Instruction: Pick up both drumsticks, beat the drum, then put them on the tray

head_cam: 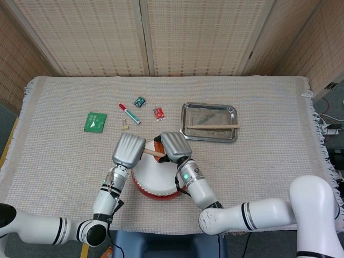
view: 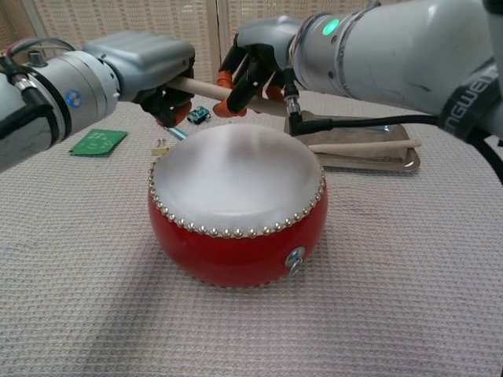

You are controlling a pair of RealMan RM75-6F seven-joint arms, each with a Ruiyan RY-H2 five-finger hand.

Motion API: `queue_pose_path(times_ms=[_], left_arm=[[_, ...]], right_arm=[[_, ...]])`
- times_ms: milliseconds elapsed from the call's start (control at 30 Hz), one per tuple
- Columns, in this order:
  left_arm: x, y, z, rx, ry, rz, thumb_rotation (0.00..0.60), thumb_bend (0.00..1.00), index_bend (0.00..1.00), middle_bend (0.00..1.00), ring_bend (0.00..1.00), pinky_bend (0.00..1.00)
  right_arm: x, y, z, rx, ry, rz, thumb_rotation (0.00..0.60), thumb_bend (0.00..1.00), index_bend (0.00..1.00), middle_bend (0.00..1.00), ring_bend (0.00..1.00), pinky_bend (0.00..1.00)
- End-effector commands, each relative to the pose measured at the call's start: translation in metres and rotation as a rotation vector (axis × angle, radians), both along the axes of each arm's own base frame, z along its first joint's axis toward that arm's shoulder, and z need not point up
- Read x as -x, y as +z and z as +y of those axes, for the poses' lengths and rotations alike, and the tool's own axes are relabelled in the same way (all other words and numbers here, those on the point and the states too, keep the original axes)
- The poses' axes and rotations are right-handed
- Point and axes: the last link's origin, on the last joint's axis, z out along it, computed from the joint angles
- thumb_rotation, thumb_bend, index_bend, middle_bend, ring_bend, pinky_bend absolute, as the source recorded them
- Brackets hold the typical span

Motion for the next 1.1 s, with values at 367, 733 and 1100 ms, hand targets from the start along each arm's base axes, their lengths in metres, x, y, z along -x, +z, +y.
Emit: queue_pose_path(times_ms=[367,733,1100], left_arm=[[0.0,0.003,-0.001,-0.016,-0.012,-0.003,0.6,0.42,0.47,0.73,0.84,1.0],[-0.002,0.007,-0.003,-0.033,-0.034,-0.01,0.6,0.37,0.3,0.55,0.67,1.0],[-0.002,0.008,-0.003,0.006,-0.02,-0.015,0.6,0.32,0.03,0.11,0.08,0.34]], right_arm=[[0.017,-0.003,-0.005,-0.01,-0.042,-0.114,0.6,0.37,0.92,0.79,0.77,0.88],[0.024,-0.001,-0.007,-0.015,-0.048,-0.153,0.6,0.39,0.97,0.82,0.8,0.9],[0.029,-0.001,-0.007,-0.012,-0.039,-0.146,0.6,0.39,0.98,0.82,0.81,0.91]])
